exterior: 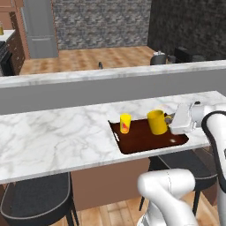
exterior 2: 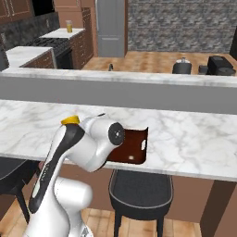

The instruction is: There is a tray on the dining counter. Grab the cup, mug, and pitcher and place them on the tray. The pitcher may be placed next to the tray if it cannot fit the tray.

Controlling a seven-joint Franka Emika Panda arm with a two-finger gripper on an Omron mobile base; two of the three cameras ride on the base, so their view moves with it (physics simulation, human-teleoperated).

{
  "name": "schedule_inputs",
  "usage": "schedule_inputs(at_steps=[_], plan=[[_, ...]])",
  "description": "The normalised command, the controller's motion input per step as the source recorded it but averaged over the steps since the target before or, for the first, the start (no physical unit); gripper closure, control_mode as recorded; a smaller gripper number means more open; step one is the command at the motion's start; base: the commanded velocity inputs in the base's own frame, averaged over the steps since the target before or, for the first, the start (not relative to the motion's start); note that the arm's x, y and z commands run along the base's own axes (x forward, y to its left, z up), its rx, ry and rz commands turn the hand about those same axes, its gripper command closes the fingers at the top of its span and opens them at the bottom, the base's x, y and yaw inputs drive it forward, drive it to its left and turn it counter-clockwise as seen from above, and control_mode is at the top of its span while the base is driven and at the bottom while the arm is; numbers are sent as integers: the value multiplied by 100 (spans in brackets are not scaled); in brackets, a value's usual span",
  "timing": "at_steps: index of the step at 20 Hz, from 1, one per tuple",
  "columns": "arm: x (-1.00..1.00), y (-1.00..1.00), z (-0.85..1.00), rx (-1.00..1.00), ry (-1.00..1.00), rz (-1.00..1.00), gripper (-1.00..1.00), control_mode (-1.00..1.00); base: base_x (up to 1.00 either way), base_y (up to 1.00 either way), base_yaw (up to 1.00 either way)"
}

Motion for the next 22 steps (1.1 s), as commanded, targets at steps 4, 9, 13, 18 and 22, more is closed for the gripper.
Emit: schedule_inputs(at_steps=[4,9,13,18,22], plan=[[34,1,-51,0,5,9,100,-100,0,0,0],[45,11,-63,-5,3,3,100,-100,0,0,0],[48,0,-56,0,0,7,100,-100,0,0,0],[47,0,-38,0,0,7,100,-100,0,0,0],[45,1,-24,0,1,8,100,-100,0,0,0]])
